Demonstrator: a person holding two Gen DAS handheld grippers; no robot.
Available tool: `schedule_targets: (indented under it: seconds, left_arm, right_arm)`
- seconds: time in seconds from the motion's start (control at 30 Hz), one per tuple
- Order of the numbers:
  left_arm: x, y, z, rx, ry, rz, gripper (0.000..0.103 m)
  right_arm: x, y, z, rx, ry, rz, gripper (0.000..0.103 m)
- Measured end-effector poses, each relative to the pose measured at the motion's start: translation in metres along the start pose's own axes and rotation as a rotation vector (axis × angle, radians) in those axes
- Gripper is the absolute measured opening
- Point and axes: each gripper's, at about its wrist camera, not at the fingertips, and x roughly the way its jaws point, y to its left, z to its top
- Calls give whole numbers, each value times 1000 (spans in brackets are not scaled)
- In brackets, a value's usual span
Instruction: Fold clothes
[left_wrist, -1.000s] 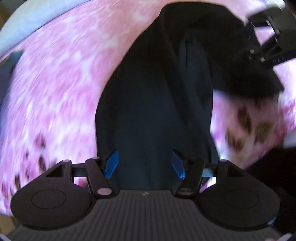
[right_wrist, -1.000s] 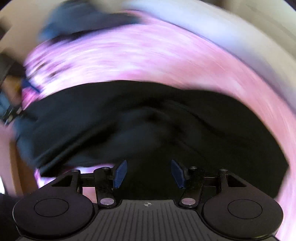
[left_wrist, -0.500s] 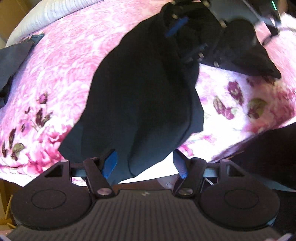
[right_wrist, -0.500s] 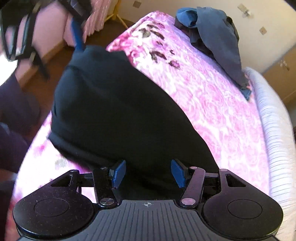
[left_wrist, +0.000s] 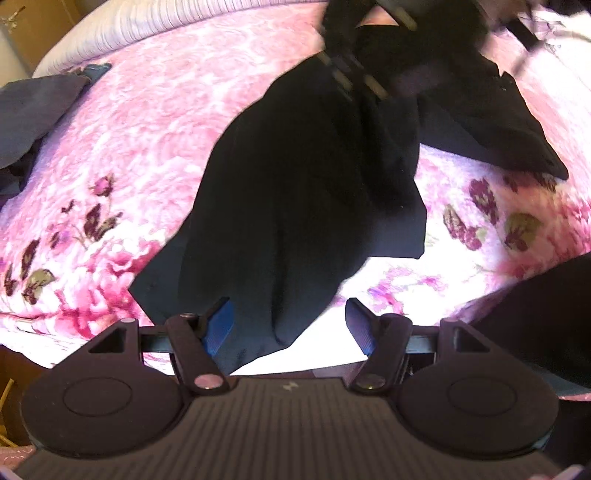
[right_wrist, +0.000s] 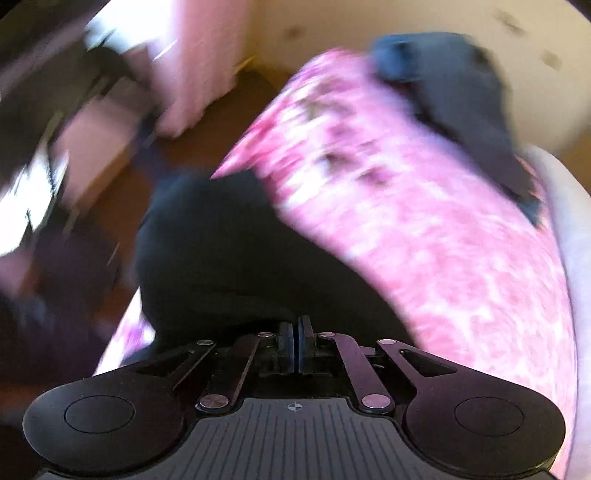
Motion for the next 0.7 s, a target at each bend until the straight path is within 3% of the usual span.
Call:
schedule_targets:
  seconds: [0.1, 0.23, 0.3, 0.37, 0.43, 0.6, 0.7]
  left_arm:
    - [1, 1, 10, -7, -33, 41, 67]
    - [14, 11, 34, -30, -43, 167, 67]
    - [23, 21, 46, -42, -41, 217, 59]
    - [25, 33, 58, -32, -46, 217, 22]
    - [21, 51, 72, -25, -51, 207, 7]
    - [-3, 113, 107, -36, -94, 150, 4]
    - [-9, 173, 133, -80, -79, 45, 4]
  right_arm:
    - [-11, -32, 9, 92, -31, -17, 0]
    - [-25, -74, 20, 215, -72, -41, 0]
    - [-32, -95, 26, 277, -92, -52, 0]
    - [-39, -116, 32, 338, -113, -64, 0]
    - [-46, -137, 38, 400, -133, -75, 0]
    - [-64, -177, 47, 501, -166, -125, 0]
    - [-64, -199, 59, 533, -171, -152, 0]
